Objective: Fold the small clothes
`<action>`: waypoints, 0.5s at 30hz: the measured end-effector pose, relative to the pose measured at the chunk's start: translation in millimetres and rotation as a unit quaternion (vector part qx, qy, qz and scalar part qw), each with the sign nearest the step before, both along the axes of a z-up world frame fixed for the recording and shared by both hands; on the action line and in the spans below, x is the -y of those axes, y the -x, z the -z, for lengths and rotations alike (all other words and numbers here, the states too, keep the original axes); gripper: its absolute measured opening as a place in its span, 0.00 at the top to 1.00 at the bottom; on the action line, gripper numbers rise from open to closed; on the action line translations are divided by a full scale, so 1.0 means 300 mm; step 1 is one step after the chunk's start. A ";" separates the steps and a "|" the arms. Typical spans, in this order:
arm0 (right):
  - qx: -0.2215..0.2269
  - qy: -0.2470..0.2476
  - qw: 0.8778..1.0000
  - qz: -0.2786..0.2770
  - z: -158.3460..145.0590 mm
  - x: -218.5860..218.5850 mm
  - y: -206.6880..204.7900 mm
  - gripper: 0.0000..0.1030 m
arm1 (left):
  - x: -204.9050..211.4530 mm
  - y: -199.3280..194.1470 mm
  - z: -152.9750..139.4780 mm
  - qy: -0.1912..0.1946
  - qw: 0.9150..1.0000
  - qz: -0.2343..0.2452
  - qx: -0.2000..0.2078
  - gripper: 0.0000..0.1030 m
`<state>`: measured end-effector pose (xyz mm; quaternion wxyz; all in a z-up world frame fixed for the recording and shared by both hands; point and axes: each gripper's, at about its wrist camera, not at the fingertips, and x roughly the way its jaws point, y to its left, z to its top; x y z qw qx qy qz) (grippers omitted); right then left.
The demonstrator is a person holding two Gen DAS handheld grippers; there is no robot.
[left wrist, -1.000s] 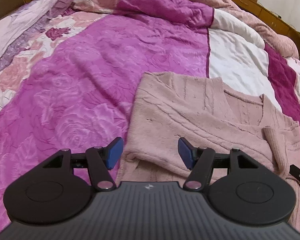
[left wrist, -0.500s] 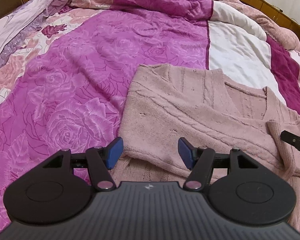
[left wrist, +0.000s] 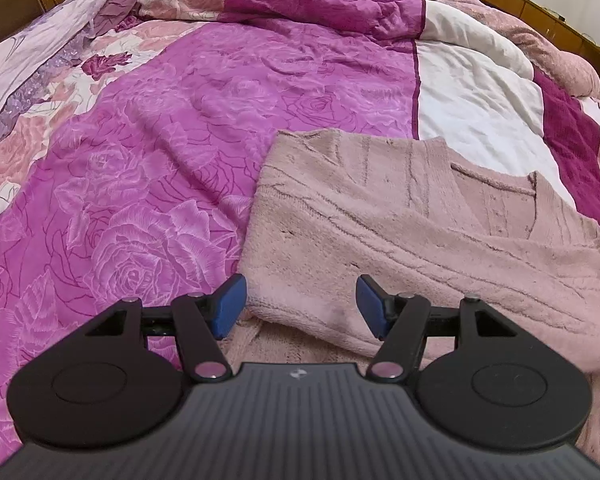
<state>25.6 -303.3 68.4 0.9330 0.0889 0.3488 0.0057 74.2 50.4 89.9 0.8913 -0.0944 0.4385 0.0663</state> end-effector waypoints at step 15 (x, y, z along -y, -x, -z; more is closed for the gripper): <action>0.021 0.013 0.998 -0.055 -0.010 0.050 -0.056 0.44 | 0.020 0.003 -0.008 -0.010 1.000 0.005 0.002 0.34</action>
